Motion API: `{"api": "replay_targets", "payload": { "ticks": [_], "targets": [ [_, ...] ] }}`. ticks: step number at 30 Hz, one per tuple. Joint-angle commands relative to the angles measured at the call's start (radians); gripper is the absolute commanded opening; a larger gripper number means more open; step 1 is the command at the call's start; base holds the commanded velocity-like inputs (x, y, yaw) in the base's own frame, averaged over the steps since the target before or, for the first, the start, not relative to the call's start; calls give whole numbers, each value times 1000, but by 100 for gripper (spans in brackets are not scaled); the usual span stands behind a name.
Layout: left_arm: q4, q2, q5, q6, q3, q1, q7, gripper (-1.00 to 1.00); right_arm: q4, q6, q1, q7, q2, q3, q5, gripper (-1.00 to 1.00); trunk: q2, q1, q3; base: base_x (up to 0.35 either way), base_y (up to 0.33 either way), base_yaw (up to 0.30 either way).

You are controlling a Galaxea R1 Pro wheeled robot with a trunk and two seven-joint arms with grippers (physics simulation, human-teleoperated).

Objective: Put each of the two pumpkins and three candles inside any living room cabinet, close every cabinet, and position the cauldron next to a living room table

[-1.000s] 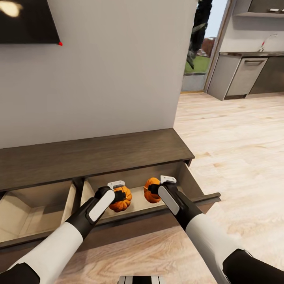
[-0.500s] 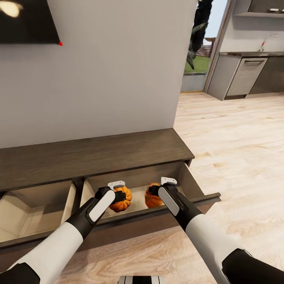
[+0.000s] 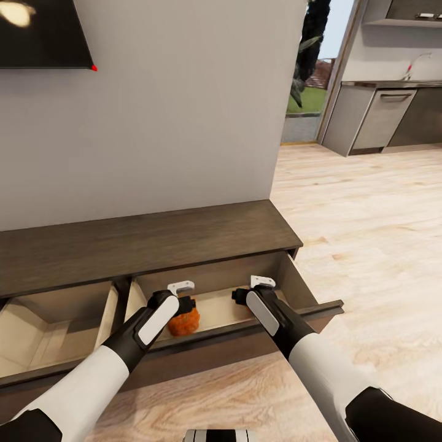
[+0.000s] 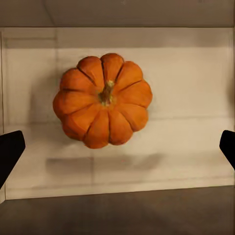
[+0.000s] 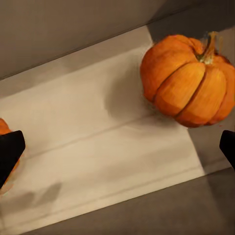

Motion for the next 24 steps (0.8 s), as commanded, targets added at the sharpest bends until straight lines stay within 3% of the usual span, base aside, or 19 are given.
{"api": "replay_targets", "payload": {
  "ticks": [1,15,24],
  "targets": [
    [-2,1,9,0,-4,-1,9,100,-1,1,-1,-9,-1,4,-9,100,0,0,-1,0,0,0],
    [3,1,13,3,7,-1,12,100,-4,6,-2,-8,-1,4,-7,100,3,-6,53,0,0,0],
    [4,1,20,3,12,-1,11,100,-12,9,-2,-8,-2,4,-6,100,5,-11,88,-92,0,0]
  ]
}}
